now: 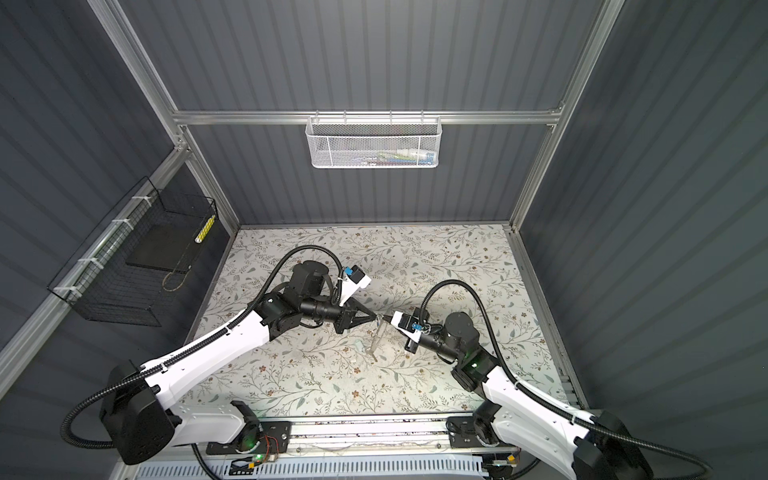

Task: Put the keys on the keyring
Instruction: 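Hold the blue-tagged key's ring against the split keyring held by the right gripper, then open the left gripper and draw it back from the split keyring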

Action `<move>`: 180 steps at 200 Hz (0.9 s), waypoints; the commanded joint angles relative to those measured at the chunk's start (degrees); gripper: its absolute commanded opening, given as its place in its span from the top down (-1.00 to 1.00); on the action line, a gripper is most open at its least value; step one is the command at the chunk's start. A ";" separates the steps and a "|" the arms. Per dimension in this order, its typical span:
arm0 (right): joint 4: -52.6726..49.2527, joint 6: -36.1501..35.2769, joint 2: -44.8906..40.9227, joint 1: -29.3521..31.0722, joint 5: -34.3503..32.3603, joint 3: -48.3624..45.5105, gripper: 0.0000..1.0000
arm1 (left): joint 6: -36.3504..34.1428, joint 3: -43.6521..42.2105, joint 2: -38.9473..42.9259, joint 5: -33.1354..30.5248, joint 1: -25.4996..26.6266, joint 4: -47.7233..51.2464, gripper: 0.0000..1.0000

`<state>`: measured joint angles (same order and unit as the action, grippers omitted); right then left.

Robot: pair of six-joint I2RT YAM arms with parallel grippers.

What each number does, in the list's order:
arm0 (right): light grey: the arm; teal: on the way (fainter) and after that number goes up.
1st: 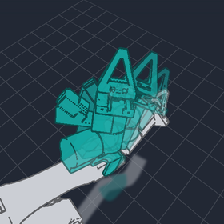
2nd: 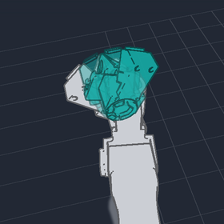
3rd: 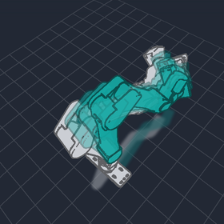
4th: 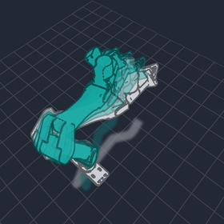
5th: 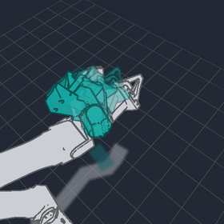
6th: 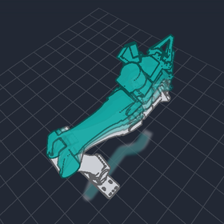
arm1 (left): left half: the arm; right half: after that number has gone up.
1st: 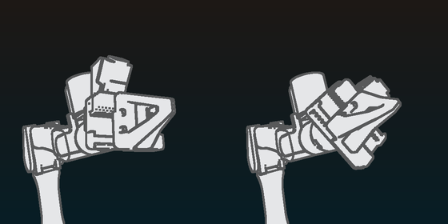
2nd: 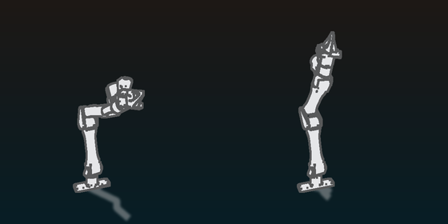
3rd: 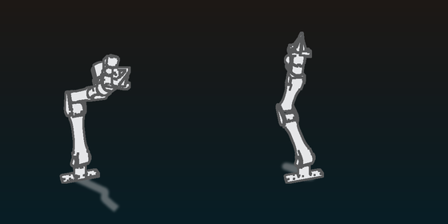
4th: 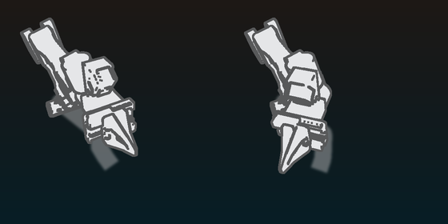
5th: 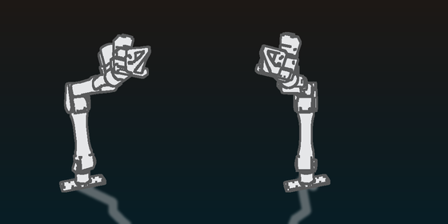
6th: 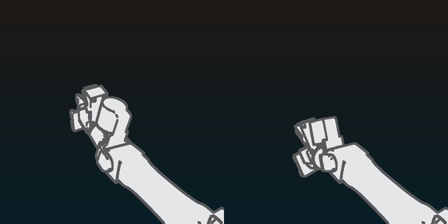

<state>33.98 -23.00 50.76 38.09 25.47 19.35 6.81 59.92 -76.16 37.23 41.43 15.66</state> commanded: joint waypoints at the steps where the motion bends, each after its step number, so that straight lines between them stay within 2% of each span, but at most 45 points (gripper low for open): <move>1: 5.77 1.01 -1.01 0.16 3.09 -0.54 1.00 | 1.68 0.10 -1.52 2.32 -0.62 -2.21 1.00; 67: 7.05 2.12 -0.32 -0.19 2.83 -0.28 1.00 | 1.60 0.80 -3.29 4.10 -0.79 -1.76 1.00; 98: 6.75 2.90 0.04 -0.74 3.13 -0.34 1.00 | -0.77 1.90 -2.97 3.03 -1.28 0.70 0.75; 103: 6.82 3.04 0.12 -0.90 3.25 -0.37 1.00 | -1.11 2.00 -2.79 2.87 -1.34 0.98 0.61; 113: 6.80 3.44 0.26 -1.12 3.43 -0.22 1.00 | -2.21 2.34 -2.39 1.97 -1.58 2.17 0.21; 122: 6.92 3.73 0.30 -1.34 3.69 -0.28 1.00 | -3.62 2.63 -1.71 0.78 -1.75 3.56 0.04; 146: 7.21 4.91 0.56 -1.90 4.38 -0.19 1.00 | -6.69 1.71 1.29 -2.69 -1.89 4.01 -0.12; 165: 7.68 6.32 1.07 -2.44 5.46 0.02 1.00 | -8.29 0.21 3.77 -5.76 -1.90 2.30 -0.15; 180: 7.80 6.91 1.60 -2.77 6.51 0.37 1.00 | -11.50 -0.30 4.99 -4.58 -1.92 1.67 -0.14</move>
<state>38.72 -18.33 51.86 35.90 29.52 18.74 1.21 60.25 -74.65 34.20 39.83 17.98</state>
